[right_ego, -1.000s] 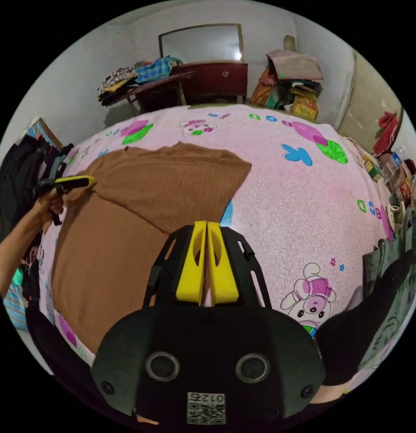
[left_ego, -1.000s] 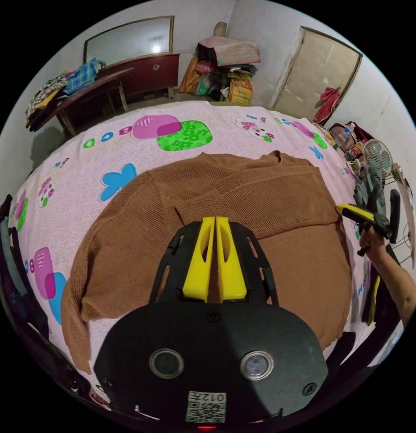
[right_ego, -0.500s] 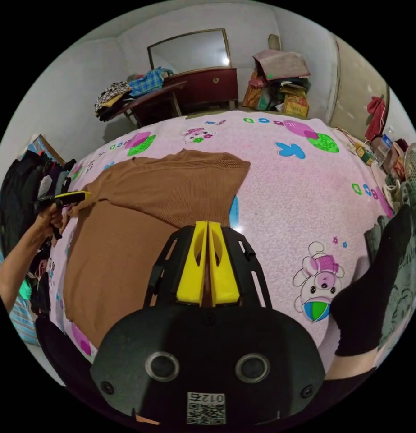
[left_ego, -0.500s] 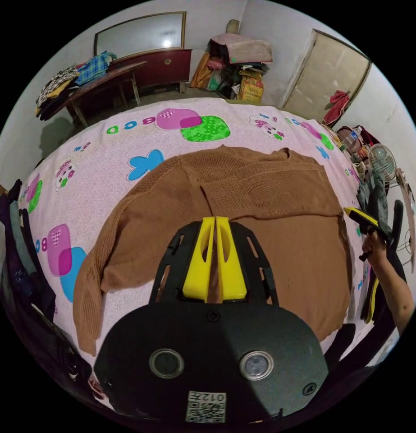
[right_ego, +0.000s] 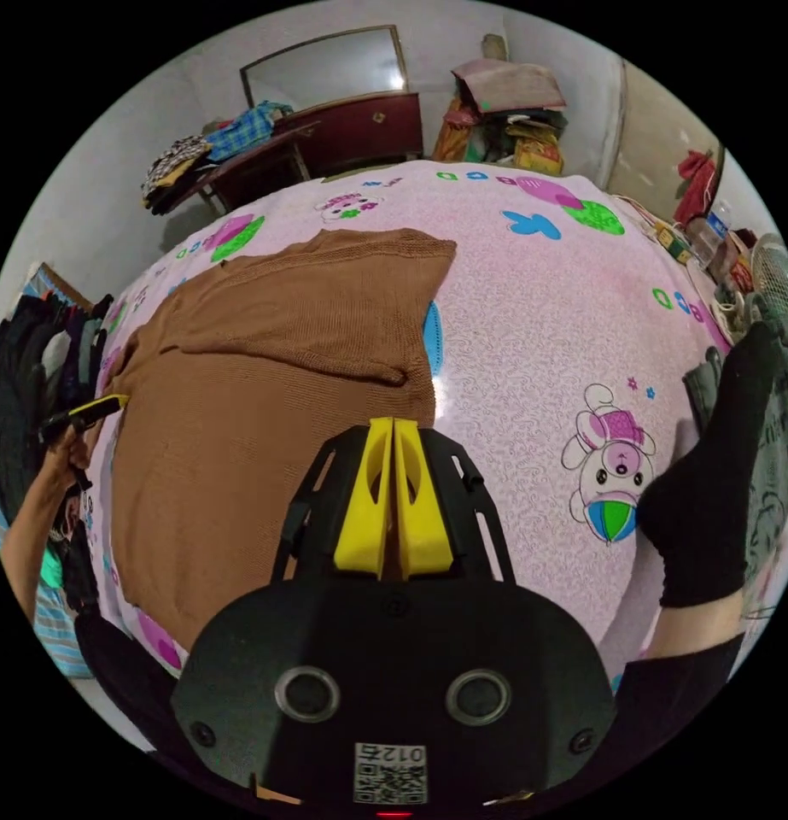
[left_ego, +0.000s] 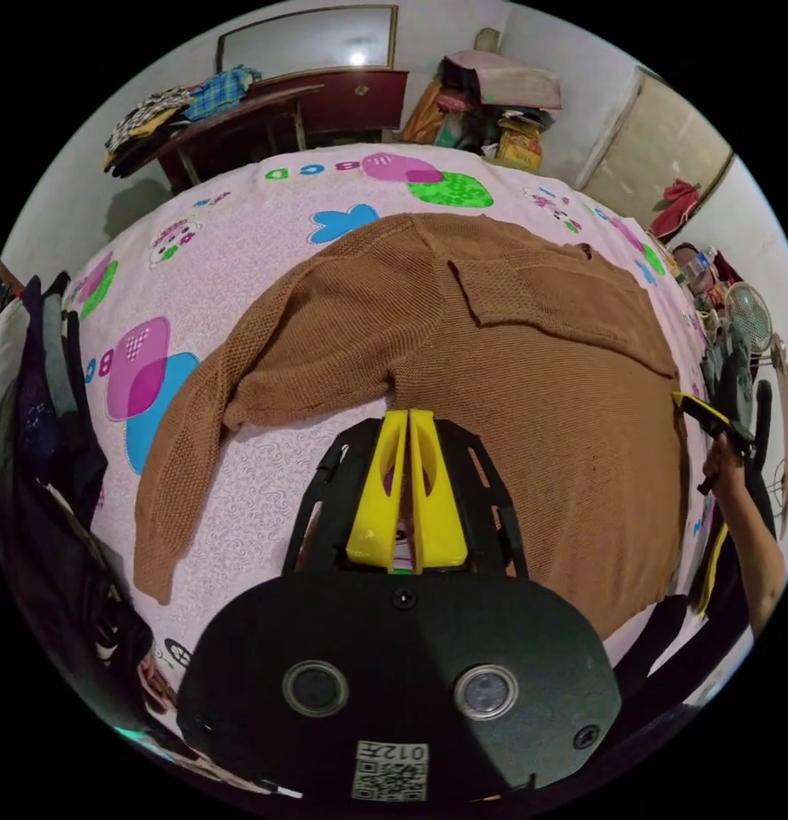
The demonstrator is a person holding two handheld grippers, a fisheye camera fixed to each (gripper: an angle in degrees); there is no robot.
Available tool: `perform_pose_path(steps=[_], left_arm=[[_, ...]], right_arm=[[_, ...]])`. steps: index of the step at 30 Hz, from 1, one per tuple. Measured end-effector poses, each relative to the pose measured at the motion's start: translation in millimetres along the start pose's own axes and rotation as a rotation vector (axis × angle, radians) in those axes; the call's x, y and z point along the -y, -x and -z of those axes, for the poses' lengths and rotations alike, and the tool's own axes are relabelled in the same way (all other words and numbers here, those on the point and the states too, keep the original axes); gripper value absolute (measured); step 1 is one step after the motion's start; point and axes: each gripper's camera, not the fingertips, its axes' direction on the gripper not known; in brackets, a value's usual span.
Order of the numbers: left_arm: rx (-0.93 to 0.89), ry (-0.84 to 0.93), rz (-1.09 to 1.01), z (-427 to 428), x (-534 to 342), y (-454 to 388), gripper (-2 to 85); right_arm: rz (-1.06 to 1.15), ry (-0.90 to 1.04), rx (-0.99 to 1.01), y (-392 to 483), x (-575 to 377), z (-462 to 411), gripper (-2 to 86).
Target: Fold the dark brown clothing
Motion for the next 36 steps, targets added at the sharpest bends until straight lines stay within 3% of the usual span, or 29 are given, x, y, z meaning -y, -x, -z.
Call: perform_pose_path(steps=[5,9,17,23,28,36], left_arm=[[-0.107,-0.003,-0.091,22.6,-44.9,-9.2,-0.2],[-0.04,0.058,-0.131,14.3,-91.0,-16.4,-0.1],[-0.02,0.037,-0.046,25.9,-117.5,9.2,-0.1],[0.087,-0.041,0.013,56.5,-137.3,59.4,0.6],[0.248,-0.07,0.151,75.0,-150.8,132.9,4.0],[0.299,0.023,0.172,62.6,-153.3,183.4,7.4]], right_arm=[[0.009,0.008,0.134,18.6,-46.7,4.7,-0.9],[0.072,0.04,0.064,41.5,-82.1,-12.6,-0.9],[-0.009,0.047,0.019,61.4,-96.5,-22.9,-0.9],[0.18,0.0,0.234,135.1,-118.2,-26.3,-0.9],[0.351,0.077,0.203,181.7,-134.3,-55.5,-1.0],[0.4,0.136,0.205,181.3,-135.5,-73.2,-0.9]])
